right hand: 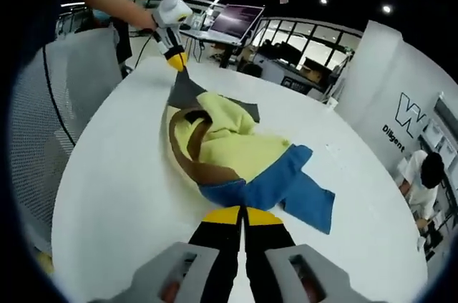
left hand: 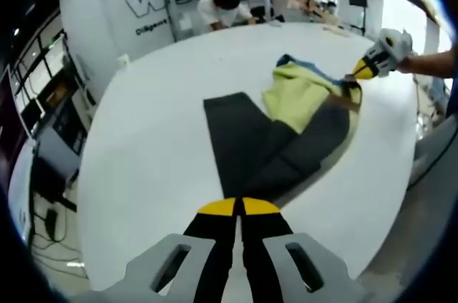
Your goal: Fold the garment on the visible template until the final outline fits inside the template.
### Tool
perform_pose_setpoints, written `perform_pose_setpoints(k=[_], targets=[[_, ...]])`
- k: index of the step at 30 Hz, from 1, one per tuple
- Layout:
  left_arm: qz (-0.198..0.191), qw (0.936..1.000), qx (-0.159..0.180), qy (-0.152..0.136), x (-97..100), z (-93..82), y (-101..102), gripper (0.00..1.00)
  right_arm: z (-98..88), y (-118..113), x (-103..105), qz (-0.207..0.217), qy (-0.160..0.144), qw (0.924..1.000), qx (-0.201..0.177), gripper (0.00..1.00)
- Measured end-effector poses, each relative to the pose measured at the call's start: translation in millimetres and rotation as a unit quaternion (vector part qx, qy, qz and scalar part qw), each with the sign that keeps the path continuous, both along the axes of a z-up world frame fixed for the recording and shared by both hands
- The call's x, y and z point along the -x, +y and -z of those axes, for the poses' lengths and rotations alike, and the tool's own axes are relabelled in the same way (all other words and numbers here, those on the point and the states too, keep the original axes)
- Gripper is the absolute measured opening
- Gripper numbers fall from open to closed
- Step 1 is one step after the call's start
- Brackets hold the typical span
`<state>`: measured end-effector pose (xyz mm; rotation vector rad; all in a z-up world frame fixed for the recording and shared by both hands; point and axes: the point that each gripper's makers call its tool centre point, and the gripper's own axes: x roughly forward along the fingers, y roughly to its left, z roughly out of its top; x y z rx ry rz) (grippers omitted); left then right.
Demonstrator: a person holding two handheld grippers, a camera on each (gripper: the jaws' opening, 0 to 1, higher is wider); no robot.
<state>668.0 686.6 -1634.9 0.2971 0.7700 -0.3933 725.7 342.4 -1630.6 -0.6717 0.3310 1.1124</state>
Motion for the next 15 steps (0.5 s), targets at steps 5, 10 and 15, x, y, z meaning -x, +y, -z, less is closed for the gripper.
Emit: perform_pose_setpoints(k=[5,10,15], targets=[[0.000,0.9999,0.002,-0.010,-5.1,-9.0,-3,0.04,-41.5,-6,-10,0.023,-0.013,0.9984,-0.051,0.00],[0.001,0.9996,0.005,-0.027,-11.1,-20.4,-10,0.04,-81.9,-12,-20,0.049,-0.023,0.9939,-0.096,0.00],[0.008,0.9993,0.004,-0.038,-17.0,-27.9,-17,0.04,-129.4,-8,-17,0.049,-0.019,0.9888,-0.140,0.00]])
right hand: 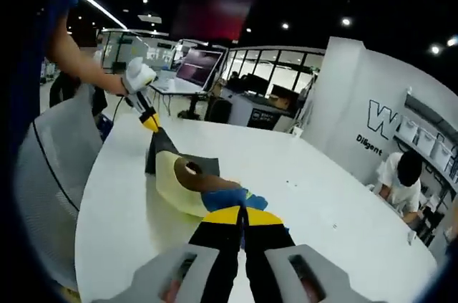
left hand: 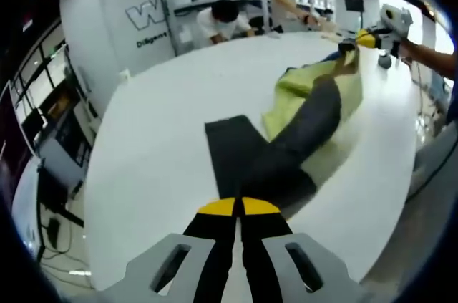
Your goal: Fold the garment on the visible template until the final outline fits inside the template.
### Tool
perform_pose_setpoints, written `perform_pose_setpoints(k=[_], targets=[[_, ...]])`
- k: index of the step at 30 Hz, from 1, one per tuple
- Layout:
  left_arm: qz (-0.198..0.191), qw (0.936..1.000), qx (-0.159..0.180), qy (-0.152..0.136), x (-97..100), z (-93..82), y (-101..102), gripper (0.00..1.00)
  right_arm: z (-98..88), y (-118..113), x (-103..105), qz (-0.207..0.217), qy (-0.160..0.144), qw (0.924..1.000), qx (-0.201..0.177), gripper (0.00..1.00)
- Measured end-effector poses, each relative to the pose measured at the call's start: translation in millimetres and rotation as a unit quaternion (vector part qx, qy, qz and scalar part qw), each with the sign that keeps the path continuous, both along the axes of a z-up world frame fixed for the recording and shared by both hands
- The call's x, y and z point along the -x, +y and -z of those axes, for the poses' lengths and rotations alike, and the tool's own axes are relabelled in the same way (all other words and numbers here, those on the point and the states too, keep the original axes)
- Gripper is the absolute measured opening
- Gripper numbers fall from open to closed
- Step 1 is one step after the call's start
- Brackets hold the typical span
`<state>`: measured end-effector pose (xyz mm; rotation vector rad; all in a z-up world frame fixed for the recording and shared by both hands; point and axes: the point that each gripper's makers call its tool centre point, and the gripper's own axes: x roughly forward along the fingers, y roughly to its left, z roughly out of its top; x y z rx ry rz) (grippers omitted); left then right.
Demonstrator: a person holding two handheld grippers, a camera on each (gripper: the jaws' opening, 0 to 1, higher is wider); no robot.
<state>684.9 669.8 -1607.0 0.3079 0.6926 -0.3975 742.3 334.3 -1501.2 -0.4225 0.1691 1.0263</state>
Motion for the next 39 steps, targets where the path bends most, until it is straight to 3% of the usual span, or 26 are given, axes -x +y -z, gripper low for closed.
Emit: perform_pose_setpoints(k=[7,10,13,15,16,21,23,28,31,36,38,39], targets=[[-0.001,1.0000,0.005,-0.007,-2.7,-4.5,-3,0.04,-58.3,19,17,-0.026,-0.033,0.9984,-0.037,0.00],[-0.002,0.9999,0.010,-0.009,-3.8,-5.7,-3,0.04,-80.1,28,23,-0.039,-0.033,0.9969,-0.059,0.00],[0.001,0.9999,0.008,-0.010,-4.9,-7.4,-5,0.04,-111.6,44,35,-0.056,-0.048,0.9942,-0.079,0.00],[0.002,0.9999,0.008,-0.012,-5.0,-9.0,-6,0.04,-121.6,48,37,-0.054,-0.054,0.9937,-0.082,0.00],[0.001,0.9999,0.009,-0.013,-5.0,-10.9,-6,0.04,-138.4,54,41,-0.059,-0.063,0.9921,-0.091,0.00],[0.000,0.9997,0.016,-0.020,-6.8,-15.5,-5,0.04,-158.8,61,45,-0.061,-0.059,0.9908,-0.106,0.00],[-0.001,0.9997,0.015,-0.020,-6.8,-16.2,-6,0.04,-153.5,61,42,-0.057,-0.060,0.9926,-0.089,0.00],[0.003,0.9999,0.007,-0.014,-3.8,-10.8,-6,0.04,-113.2,54,37,-0.045,-0.029,0.9978,-0.040,0.00],[0.001,0.9999,0.008,-0.009,-1.8,-6.5,-4,0.04,-78.1,48,37,-0.039,0.013,0.9990,-0.020,0.00],[-0.001,1.0000,0.007,0.001,3.0,2.2,-3,0.04,2.2,38,20,0.000,0.107,0.9943,-0.009,0.00],[0.001,1.0000,0.006,0.003,4.3,4.0,-5,0.04,39.8,34,10,0.008,0.111,0.9932,0.033,0.00],[0.002,1.0000,0.005,0.004,5.1,4.8,-5,0.04,49.7,35,10,0.014,0.127,0.9915,0.025,0.00]])
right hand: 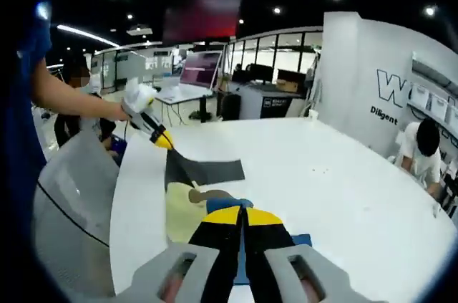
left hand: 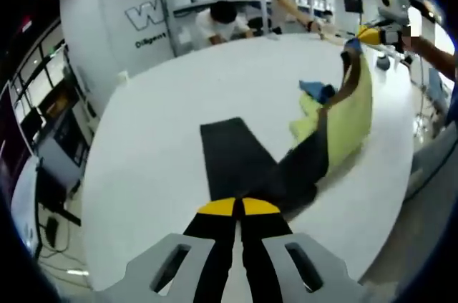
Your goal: Fold the garment on the visible template until the final outline fits inside the template.
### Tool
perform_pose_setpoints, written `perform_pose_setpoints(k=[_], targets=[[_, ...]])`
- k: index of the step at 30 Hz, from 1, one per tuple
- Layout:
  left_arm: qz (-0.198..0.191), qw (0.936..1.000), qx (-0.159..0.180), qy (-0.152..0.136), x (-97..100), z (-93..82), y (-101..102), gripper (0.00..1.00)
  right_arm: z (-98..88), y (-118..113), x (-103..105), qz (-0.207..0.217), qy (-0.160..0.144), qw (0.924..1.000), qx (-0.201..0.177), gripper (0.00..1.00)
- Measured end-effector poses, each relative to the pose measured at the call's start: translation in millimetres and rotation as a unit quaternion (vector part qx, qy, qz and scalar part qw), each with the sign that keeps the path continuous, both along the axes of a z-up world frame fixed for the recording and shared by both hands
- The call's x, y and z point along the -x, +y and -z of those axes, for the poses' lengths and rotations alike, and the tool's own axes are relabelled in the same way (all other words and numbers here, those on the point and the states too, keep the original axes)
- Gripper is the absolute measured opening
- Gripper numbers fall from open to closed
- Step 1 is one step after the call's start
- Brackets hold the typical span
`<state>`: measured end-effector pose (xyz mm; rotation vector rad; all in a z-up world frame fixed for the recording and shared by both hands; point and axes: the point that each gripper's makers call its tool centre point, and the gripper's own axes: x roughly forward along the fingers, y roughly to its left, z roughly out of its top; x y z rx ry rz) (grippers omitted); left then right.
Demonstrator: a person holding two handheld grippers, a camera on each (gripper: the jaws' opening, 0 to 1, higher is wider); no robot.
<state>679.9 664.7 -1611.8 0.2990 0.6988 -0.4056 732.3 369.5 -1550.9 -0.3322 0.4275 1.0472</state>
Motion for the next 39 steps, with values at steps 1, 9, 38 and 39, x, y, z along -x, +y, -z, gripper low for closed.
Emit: perform_pose_setpoints(k=[1,9,38,39], targets=[[0.001,1.0000,0.000,0.001,0.7,0.7,-1,0.04,13.1,3,-3,0.012,0.029,0.9993,-0.021,0.00],[-0.001,1.0000,-0.002,0.003,4.1,2.1,0,0.04,53.6,-2,-13,0.040,0.037,0.9985,0.000,0.00],[-0.005,1.0000,0.003,0.001,4.6,5.5,-1,0.04,93.5,-54,31,0.159,-0.049,0.9819,0.090,0.00],[-0.006,1.0000,0.003,0.001,4.3,5.1,0,0.04,92.9,-56,31,0.160,-0.048,0.9818,0.090,0.00]])
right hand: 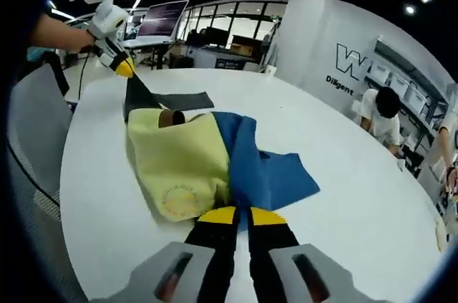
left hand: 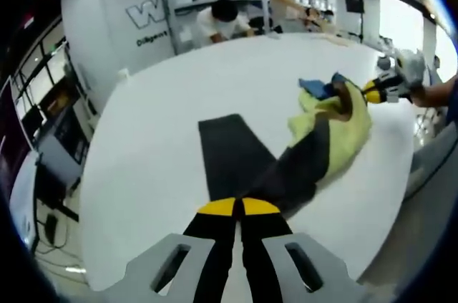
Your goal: Fold the garment on the visible template until the final outline fits inside the template.
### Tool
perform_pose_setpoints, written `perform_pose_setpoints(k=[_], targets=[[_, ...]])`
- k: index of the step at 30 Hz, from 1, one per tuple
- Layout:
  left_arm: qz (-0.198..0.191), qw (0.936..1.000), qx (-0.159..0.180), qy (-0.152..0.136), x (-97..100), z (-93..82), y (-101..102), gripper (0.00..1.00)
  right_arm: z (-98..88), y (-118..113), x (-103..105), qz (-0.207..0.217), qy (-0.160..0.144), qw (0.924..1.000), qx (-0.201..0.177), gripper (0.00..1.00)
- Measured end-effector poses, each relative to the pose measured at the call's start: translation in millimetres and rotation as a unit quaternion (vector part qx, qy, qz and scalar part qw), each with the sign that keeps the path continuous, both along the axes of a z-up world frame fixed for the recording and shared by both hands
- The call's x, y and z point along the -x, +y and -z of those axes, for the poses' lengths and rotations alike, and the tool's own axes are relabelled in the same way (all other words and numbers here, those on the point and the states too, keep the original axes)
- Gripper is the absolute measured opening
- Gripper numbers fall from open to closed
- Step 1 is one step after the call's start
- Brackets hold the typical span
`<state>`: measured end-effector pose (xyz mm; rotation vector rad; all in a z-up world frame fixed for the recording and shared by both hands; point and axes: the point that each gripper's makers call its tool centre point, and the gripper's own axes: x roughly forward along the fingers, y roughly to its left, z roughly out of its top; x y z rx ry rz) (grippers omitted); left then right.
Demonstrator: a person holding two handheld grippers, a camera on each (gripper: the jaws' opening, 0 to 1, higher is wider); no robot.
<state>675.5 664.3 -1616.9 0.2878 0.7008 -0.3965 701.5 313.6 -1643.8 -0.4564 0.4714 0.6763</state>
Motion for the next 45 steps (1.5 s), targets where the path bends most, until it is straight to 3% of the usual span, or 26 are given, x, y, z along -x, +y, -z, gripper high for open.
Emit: perform_pose_setpoints(k=[4,13,15,23,27,32,33,37,39,43,45], targets=[[-0.006,1.0000,0.002,-0.001,-1.2,-0.6,1,0.04,-2.2,-6,-3,0.007,0.000,1.0000,-0.005,0.00],[-0.024,0.9994,0.017,-0.017,-4.2,-10.8,3,0.04,-44.7,-34,-32,0.055,-0.024,0.9963,-0.063,0.00],[-0.024,0.9994,0.018,-0.017,-5.1,-9.9,2,0.04,-58.4,-39,-36,0.065,-0.023,0.9930,-0.096,0.00],[-0.027,0.9986,0.023,-0.040,-9.3,-27.3,-4,0.04,-107.4,-75,-50,0.130,-0.041,0.9711,-0.196,0.00],[-0.033,0.9969,0.032,-0.064,-18.5,-43.2,-7,0.04,-132.4,-91,-55,0.148,-0.062,0.9625,-0.219,0.00],[-0.041,0.9941,0.047,-0.088,-27.2,-60.3,-12,0.03,-148.0,-107,-61,0.167,-0.073,0.9515,-0.248,0.00],[-0.041,0.9923,0.054,-0.103,-33.8,-72.4,-17,0.03,-156.6,-111,-63,0.171,-0.081,0.9475,-0.258,0.00],[-0.039,0.9882,0.075,-0.128,-44.4,-93.3,-29,0.03,-172.8,-116,-66,0.166,-0.093,0.9428,-0.274,0.00],[-0.042,0.9835,0.092,-0.150,-50.7,-112.7,-39,0.03,-189.9,-116,-68,0.156,-0.103,0.9363,-0.297,0.00],[-0.036,0.9780,0.105,-0.177,-60.4,-133.4,-49,0.03,-210.9,-117,-71,0.144,-0.117,0.9279,-0.323,0.00],[-0.036,0.9754,0.113,-0.185,-63.9,-140.5,-50,0.03,-223.1,-119,-72,0.145,-0.118,0.9138,-0.361,0.00]])
